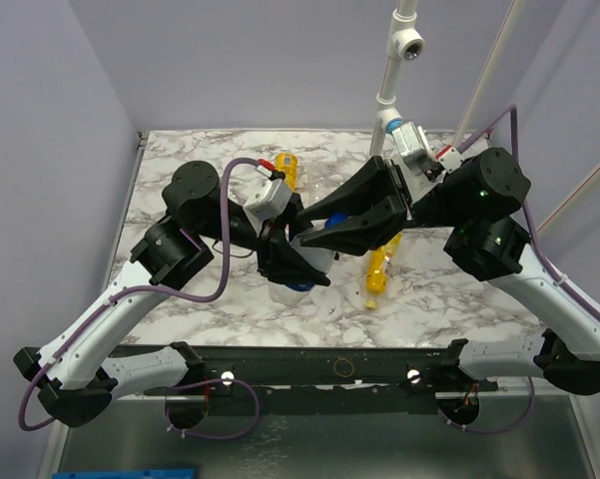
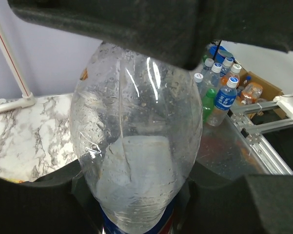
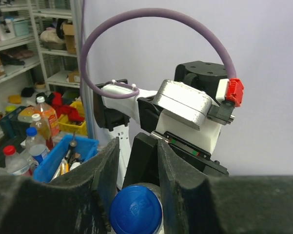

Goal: Unscrew the bottle caps
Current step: Unscrew the bottle cap from the plastic bottle.

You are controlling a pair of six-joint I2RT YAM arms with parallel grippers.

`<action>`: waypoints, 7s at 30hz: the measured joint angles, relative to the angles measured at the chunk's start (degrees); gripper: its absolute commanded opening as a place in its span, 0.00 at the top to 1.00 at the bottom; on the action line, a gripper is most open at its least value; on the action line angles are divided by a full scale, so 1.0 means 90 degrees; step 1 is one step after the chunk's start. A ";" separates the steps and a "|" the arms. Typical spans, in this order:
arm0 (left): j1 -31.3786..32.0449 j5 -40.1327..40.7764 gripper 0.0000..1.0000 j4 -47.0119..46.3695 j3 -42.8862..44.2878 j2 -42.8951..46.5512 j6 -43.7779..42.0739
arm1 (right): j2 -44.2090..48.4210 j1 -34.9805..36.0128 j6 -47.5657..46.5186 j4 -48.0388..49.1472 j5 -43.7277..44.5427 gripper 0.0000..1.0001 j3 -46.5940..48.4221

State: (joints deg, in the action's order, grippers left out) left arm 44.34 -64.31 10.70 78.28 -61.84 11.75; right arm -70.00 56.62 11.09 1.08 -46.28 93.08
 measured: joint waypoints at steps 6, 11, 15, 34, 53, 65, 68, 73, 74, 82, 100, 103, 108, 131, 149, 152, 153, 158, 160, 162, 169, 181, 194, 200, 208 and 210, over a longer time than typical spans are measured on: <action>-0.0032 0.0845 1.00 0.0034 -0.0061 0.0039 -0.0432 | 0.0284 0.0063 0.0007 -0.0262 0.2091 0.05 -0.0044; -0.0039 0.2399 1.00 0.0068 -0.0197 0.0053 -0.0996 | 0.0056 0.0061 0.0097 -0.0784 0.4048 0.08 0.0563; -0.0044 0.3332 1.00 0.0095 -0.0274 0.0053 -0.1345 | -0.0471 0.0061 0.0172 -0.1353 0.4974 0.14 0.1207; -0.0044 0.4396 1.00 -0.0044 -0.0430 0.0095 -0.1603 | -0.0712 0.0058 0.0520 -0.1916 0.5753 0.54 0.1144; -0.0044 0.4286 1.00 -0.0291 -0.0430 0.0097 -0.1413 | -0.0583 0.0061 0.0342 -0.1678 0.5377 0.99 0.0867; 0.0041 0.0889 1.00 -0.0391 -0.0146 0.0136 -0.0474 | -0.0197 -0.0024 -0.0182 -0.0755 0.0333 0.99 0.0580; 0.0044 0.0301 1.00 -0.0357 -0.0097 0.0058 -0.0231 | -0.0272 -0.0024 -0.0175 -0.0580 -0.0406 0.99 0.0580; 0.0039 -0.0078 1.00 -0.0272 -0.0092 0.0000 -0.0056 | -0.0291 -0.0017 -0.0284 -0.0804 -0.0471 0.26 0.0622; 0.0032 -0.0022 1.00 -0.0245 -0.0092 0.0000 -0.0107 | -0.0277 -0.0005 -0.0282 -0.0850 -0.0253 0.18 0.0629; -0.0015 0.2110 1.00 0.0029 -0.0267 0.0073 -0.1105 | 0.0121 0.0046 -0.0253 -0.1190 0.3466 0.18 0.0976; -0.0044 0.4221 1.00 -0.0143 -0.0544 0.0197 -0.1630 | -0.0682 0.0049 0.0126 -0.2118 0.5564 0.46 0.1297; -0.0044 0.4323 1.00 -0.0187 -0.0546 0.0204 -0.1627 | -0.0656 0.0049 0.0204 -0.2081 0.5566 0.47 0.1166; -0.0044 0.4422 1.00 -0.0182 -0.0568 0.0204 -0.1622 | -0.0612 0.0049 0.0330 -0.2021 0.5571 0.78 0.0923; -0.0046 0.4019 0.54 -0.0318 -0.0279 0.0068 -0.1134 | -0.0440 0.0044 0.0304 -0.1688 0.5333 0.99 0.0721; -0.0092 0.3861 0.29 -0.0367 -0.0022 -0.0029 -0.0947 | -0.0471 0.0044 0.0265 -0.1557 0.5309 0.99 0.0721; -0.0095 0.3837 0.51 -0.0374 -0.0019 -0.0029 -0.0930 | -0.0486 0.0044 0.0265 -0.1559 0.5287 0.99 0.0721; -0.0102 0.3820 0.64 -0.0374 -0.0019 -0.0029 -0.0930 | -0.0486 0.0044 0.0262 -0.1562 0.5275 0.99 0.0721; -0.0180 0.3738 1.00 -0.0386 -0.0022 -0.0029 -0.0957 | -0.0493 0.0083 0.0238 -0.1581 0.5221 0.85 0.0714; -0.0192 0.3740 1.00 -0.0379 -0.0022 -0.0029 -0.0957 | -0.0495 0.0085 0.0240 -0.1576 0.5234 0.51 0.0712; -0.0202 0.3738 1.00 -0.0389 -0.0024 -0.0024 -0.0957 | -0.0495 0.0085 0.0262 -0.1569 0.5263 0.31 0.0712; -0.0177 0.3723 1.00 -0.0529 -0.0078 0.0053 -0.1003 | -0.0491 0.0078 0.0466 -0.1445 0.5588 0.38 0.0614; -0.0175 0.3944 1.00 -0.0561 -0.0211 0.0061 -0.1001 | -0.0461 0.0124 0.0614 -0.1353 0.5496 0.73 0.0554; -0.0180 0.3961 1.00 -0.0610 -0.0214 0.0070 -0.0996 | -0.0352 0.0083 0.0478 -0.1341 0.5496 0.45 0.0566; -0.0182 0.3961 1.00 -0.0612 -0.0214 0.0073 -0.0971 | -0.0294 0.0083 0.0476 -0.1336 0.5496 0.49 0.0568; -0.0182 0.3976 1.00 -0.0602 -0.0214 0.0073 -0.0945 | -0.0308 0.0083 0.0500 -0.1348 0.5425 0.70 0.0583; -0.0194 0.3980 1.00 -0.0602 -0.0216 0.0073 -0.0925 | -0.0313 0.0083 0.0500 -0.1353 0.5404 0.75 0.0588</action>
State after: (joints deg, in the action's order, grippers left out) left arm 42.59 -28.49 5.28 76.34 -61.19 3.42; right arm -72.82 57.36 15.59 -11.09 2.35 98.37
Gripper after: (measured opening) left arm 0.445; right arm 0.335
